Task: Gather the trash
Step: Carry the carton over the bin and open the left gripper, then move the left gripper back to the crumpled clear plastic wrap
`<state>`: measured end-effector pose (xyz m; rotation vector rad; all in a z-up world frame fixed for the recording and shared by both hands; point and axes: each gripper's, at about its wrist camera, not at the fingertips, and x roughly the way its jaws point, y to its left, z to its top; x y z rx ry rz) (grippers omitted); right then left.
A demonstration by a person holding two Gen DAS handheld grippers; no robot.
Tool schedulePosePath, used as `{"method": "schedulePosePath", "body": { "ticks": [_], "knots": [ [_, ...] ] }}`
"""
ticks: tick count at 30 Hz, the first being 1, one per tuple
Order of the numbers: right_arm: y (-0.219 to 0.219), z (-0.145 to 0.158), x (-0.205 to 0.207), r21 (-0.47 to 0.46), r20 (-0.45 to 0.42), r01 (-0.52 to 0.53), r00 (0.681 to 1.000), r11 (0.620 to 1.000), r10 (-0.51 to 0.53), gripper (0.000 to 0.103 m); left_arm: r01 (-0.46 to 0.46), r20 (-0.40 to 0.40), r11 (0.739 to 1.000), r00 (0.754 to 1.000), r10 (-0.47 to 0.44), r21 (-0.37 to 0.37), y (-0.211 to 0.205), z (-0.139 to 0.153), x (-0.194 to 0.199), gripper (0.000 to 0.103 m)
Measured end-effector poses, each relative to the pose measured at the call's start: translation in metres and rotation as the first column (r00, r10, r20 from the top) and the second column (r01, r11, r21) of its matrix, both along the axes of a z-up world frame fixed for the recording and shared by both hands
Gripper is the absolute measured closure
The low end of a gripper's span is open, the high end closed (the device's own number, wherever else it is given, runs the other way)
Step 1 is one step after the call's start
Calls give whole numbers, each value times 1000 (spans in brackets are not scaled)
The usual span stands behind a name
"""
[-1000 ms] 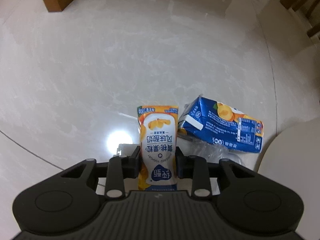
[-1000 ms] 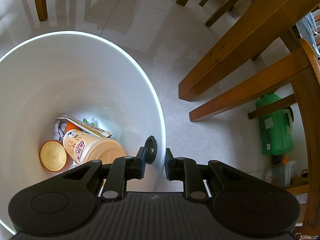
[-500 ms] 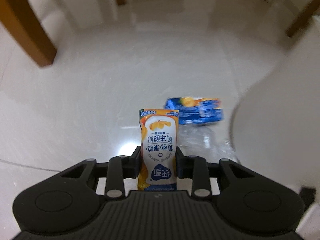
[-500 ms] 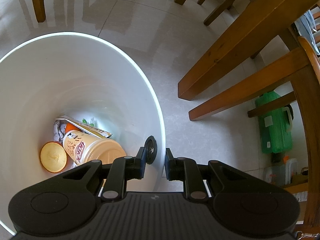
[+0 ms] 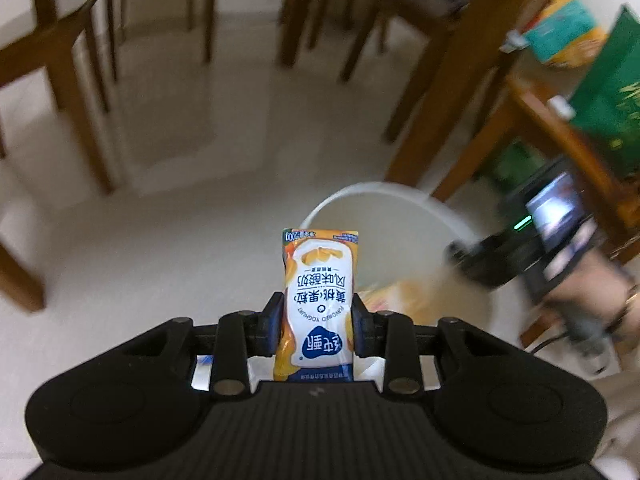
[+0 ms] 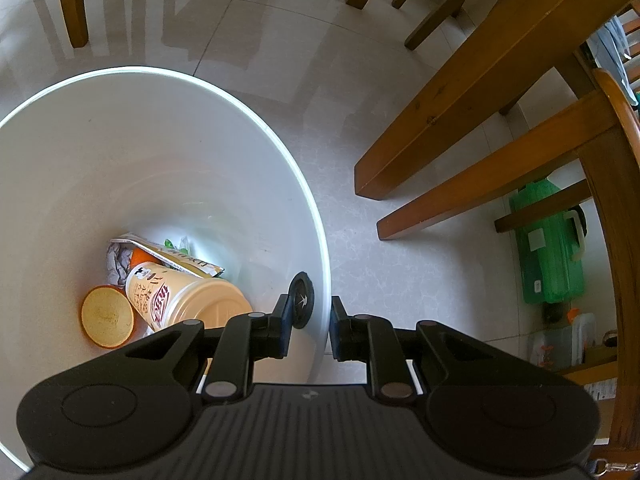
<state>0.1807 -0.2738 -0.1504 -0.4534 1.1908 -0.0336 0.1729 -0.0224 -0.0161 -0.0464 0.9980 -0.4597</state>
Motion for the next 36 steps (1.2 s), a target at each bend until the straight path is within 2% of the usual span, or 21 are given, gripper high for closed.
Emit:
{"method": "schedulePosePath", "body": {
  "ticks": [2, 4, 7, 9, 13, 19, 28, 36],
  "knots": [
    [0, 0, 0, -1, 1, -1, 1000, 1000, 1, 81, 17, 24, 1000, 1000, -17, -23, -14, 10, 3, 72],
    [-1, 0, 1, 0, 0, -1, 1000, 1000, 1, 81, 17, 29, 999, 999, -16, -46, -24, 9, 9, 67],
    [-1, 0, 1, 1, 0, -2, 1000, 1000, 2, 81, 8, 22, 997, 1000, -6, -77, -25, 4, 14, 52],
    [0, -1, 0, 1, 0, -7, 1000, 1000, 7, 81, 6, 21, 997, 1000, -4, -74, -29, 2, 13, 35],
    [-1, -1, 0, 5, 1, -10, 1000, 1000, 10, 81, 1, 0, 1000, 1000, -1, -17, -26, -11, 9, 33],
    [0, -2, 0, 5, 2, -10, 1000, 1000, 10, 81, -23, -21, 999, 1000, 23, 22, -20, -27, 4, 22],
    [0, -2, 0, 6, 2, -9, 1000, 1000, 9, 81, -38, 21, 985, 999, 35, 169, -8, -49, -16, 19],
    [0, -2, 0, 4, 3, -12, 1000, 1000, 12, 81, -129, -65, 978, 988, 141, 163, 14, -97, -20, 19]
  ]
}}
